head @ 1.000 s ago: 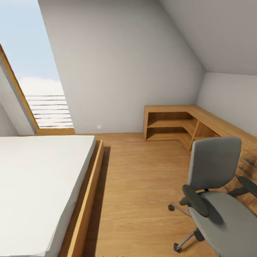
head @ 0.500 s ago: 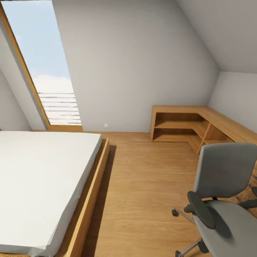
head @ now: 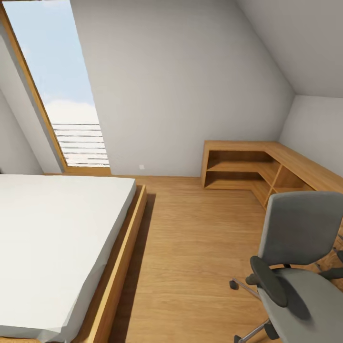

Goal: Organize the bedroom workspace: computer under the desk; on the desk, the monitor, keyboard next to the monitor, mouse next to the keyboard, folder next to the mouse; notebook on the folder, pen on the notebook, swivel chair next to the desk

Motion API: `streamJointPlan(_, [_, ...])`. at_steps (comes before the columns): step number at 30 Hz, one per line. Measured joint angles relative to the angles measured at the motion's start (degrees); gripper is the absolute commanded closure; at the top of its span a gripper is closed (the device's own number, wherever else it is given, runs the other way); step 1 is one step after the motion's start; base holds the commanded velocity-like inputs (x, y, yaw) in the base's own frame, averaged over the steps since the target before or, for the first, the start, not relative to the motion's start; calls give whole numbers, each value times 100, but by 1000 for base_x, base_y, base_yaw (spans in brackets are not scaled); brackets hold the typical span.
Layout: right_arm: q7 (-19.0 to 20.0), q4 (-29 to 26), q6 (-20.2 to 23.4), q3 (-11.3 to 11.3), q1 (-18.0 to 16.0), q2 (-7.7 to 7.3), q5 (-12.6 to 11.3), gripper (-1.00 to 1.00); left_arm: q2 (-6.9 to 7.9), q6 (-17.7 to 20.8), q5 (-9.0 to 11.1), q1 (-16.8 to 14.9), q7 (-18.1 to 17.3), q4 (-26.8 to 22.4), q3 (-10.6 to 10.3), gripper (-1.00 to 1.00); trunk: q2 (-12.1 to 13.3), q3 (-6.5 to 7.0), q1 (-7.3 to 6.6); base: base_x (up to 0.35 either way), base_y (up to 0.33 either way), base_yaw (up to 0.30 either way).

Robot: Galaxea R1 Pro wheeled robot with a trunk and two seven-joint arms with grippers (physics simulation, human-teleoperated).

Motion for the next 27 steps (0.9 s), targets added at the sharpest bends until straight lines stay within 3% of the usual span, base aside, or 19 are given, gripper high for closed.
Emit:
streamJointPlan(8, [0, 1, 0, 0, 0, -3, -2, -100, 4, 5, 0, 0, 0, 4, 5, -100, 0, 0, -1, 53, 8, 0])
streamJointPlan(27, [3, 3, 1, 0, 0, -3, -3, -100, 1, 8, 0, 0, 0, 5, 3, -100, 0, 0, -1, 225, 142, 0])
